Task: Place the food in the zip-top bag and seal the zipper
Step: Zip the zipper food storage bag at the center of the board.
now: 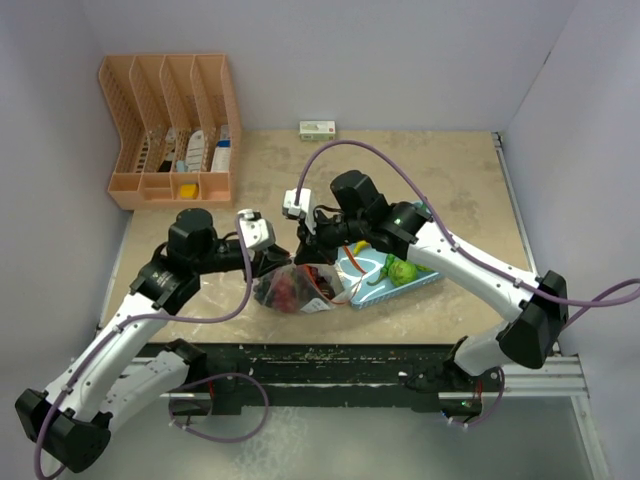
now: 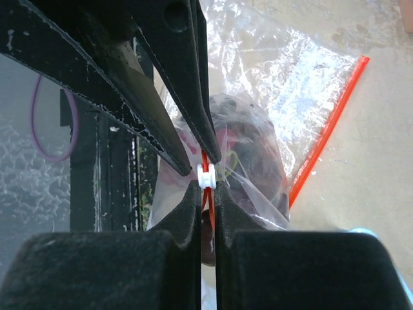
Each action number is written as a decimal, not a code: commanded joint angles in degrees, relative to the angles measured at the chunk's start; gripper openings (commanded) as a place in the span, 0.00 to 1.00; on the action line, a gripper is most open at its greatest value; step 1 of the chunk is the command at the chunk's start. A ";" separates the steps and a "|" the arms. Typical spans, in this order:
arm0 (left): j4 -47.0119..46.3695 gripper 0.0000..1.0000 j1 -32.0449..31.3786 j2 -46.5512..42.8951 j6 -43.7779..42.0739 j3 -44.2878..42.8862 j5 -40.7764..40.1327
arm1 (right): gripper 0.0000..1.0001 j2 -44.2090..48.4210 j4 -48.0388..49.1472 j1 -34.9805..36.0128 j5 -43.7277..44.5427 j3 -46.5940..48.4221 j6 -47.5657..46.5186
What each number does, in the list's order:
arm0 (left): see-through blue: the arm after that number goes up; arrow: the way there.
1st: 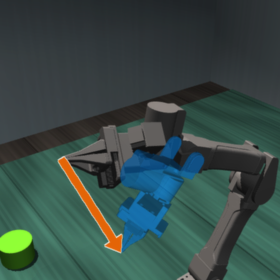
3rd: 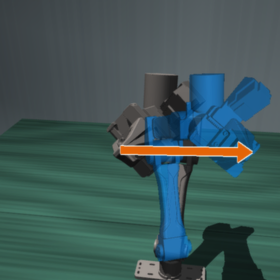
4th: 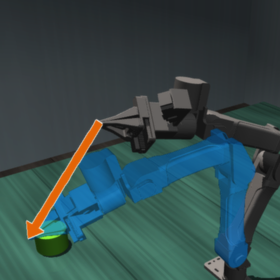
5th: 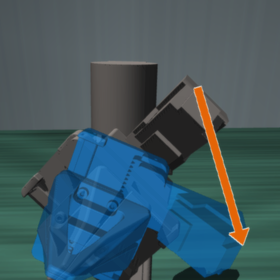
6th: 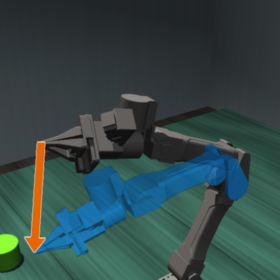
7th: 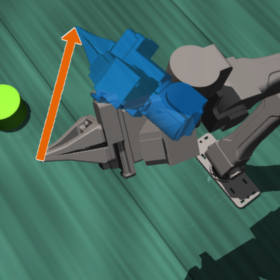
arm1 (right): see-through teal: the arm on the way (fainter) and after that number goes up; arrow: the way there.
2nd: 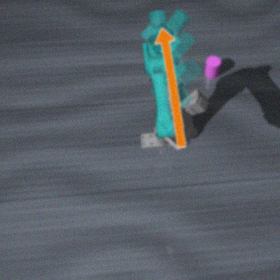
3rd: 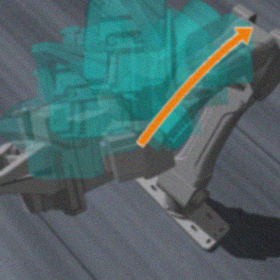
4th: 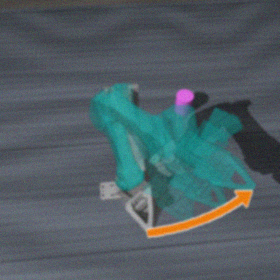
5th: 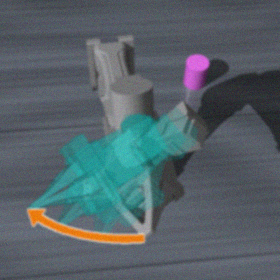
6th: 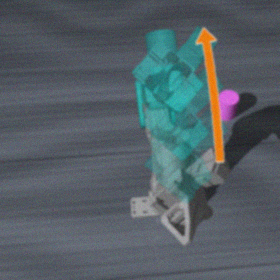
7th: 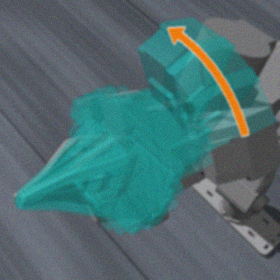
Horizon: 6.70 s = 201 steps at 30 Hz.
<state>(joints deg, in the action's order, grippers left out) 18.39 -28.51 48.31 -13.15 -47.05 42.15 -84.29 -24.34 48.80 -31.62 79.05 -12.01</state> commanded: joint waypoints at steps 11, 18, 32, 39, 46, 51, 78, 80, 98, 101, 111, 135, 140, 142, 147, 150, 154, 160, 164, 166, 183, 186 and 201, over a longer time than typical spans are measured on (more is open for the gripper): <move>3.21 0.40 -0.05 0.17 0.40 0.55 9.65 | 0.00 2.66 1.24 -0.54 1.57 3.52 -1.17; 2.48 0.47 -0.10 0.25 1.93 1.16 4.25 | 0.00 3.29 1.09 -0.54 1.22 4.19 -1.26; -9.65 0.72 -0.05 -1.37 7.86 3.27 -2.51 | 0.00 4.22 0.87 -0.54 0.68 3.76 -1.26; -12.29 0.68 -0.05 1.86 6.40 2.99 1.58 | 0.00 4.22 0.43 -0.54 0.59 3.85 -1.56; -13.01 0.57 -0.05 4.53 5.81 2.41 6.31 | 0.00 4.40 0.17 -0.54 -0.23 3.86 -1.71; -11.99 0.28 0.02 7.13 4.88 1.35 9.23 | 0.00 4.34 -0.01 -0.54 -0.46 3.84 -1.59; -9.77 0.00 2.14 3.92 5.51 1.13 7.68 | 0.65 4.16 -0.26 -0.54 2.28 7.23 -2.07; -10.12 0.00 2.15 4.01 5.70 1.28 7.83 | 0.68 2.54 -0.53 -0.51 -0.27 7.88 -2.31; -9.79 0.00 2.19 3.79 5.51 1.53 7.51 | 0.53 0.41 2.34 -0.54 -5.73 7.61 -1.83; -9.73 0.00 2.23 3.81 5.57 1.61 7.49 | 0.40 0.12 1.80 -0.61 -6.09 7.79 -1.96; -9.86 0.00 2.23 3.72 5.72 1.62 7.48 | 0.32 -0.25 0.55 -0.60 -6.13 7.88 -2.23; -11.51 0.00 2.65 2.87 7.34 2.10 7.10 | 0.00 0.85 -0.08 -2.25 -1.92 7.05 0.12; -12.36 0.00 3.18 2.17 7.94 2.07 6.83 | 0.00 1.78 -1.21 -3.10 -0.05 5.34 0.26; -12.50 0.00 3.32 1.99 7.96 1.90 6.96 | 0.00 2.53 -1.00 -3.77 0.44 4.20 0.53; -12.30 0.00 4.04 1.60 8.05 1.15 6.79 | 0.00 3.62 -1.18 -5.73 1.41 2.43 0.99; -12.62 0.00 4.64 1.08 8.28 1.00 5.58 | 0.00 4.40 -1.42 -6.27 1.71 1.84 0.96; -12.77 0.00 5.37 0.73 8.52 0.94 3.06 | 0.00 4.92 -1.97 -6.77 2.86 1.21 1.16; -12.62 0.00 6.94 -1.74 8.26 0.74 -8.92 | 0.00 6.50 -2.41 -7.66 4.75 -0.31 1.83; -14.21 0.00 7.37 -4.16 8.50 0.12 -20.68 | 0.00 7.91 -1.99 -8.46 6.45 -1.32 2.61; -15.48 0.00 7.46 -4.96 8.56 -0.49 -25.26 | 0.00 8.54 -1.71 -8.78 7.09 -2.05 3.06; -20.06 0.00 9.83 -1.81 12.78 -3.28 -55.35 | 0.00 11.60 -2.11 -9.90 18.23 -5.53 6.81; -19.72 0.00 10.85 -1.71 14.11 -3.27 -56.96 | 0.00 11.72 -2.60 -10.22 21.56 -5.98 7.98; -23.15 0.00 11.43 0.97 17.00 -3.05 -53.45 | 0.74 11.17 -1.84 -12.00 34.29 -5.70 13.46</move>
<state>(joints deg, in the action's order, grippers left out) 2.33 -17.39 47.99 1.91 -47.09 -11.92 -74.74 -27.70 37.43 -3.36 71.77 -0.36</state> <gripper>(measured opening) 0.004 0.496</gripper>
